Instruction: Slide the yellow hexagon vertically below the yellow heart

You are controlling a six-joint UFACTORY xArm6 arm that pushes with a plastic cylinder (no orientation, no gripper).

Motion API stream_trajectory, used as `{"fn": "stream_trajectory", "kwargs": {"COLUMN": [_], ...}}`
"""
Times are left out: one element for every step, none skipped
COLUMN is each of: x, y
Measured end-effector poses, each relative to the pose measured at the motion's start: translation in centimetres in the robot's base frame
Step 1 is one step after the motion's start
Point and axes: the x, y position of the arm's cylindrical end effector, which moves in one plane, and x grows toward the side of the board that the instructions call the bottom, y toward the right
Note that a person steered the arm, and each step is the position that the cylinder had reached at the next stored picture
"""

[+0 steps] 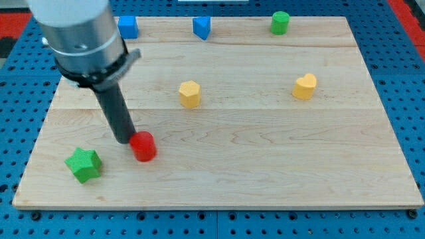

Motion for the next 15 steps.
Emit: {"fn": "stream_trajectory", "kwargs": {"x": [2.3, 3.1, 4.0, -0.1, -6.2, -11.0, -12.7, -9.0, -5.6, -6.3, -2.2, -0.9, -0.3, 0.0, 0.9], "y": [3.7, 5.7, 11.2, 8.9, 4.1, 2.7, 6.5, 13.7, 17.8, 13.1, 18.5, 23.1, 22.8, 19.2, 19.1]}}
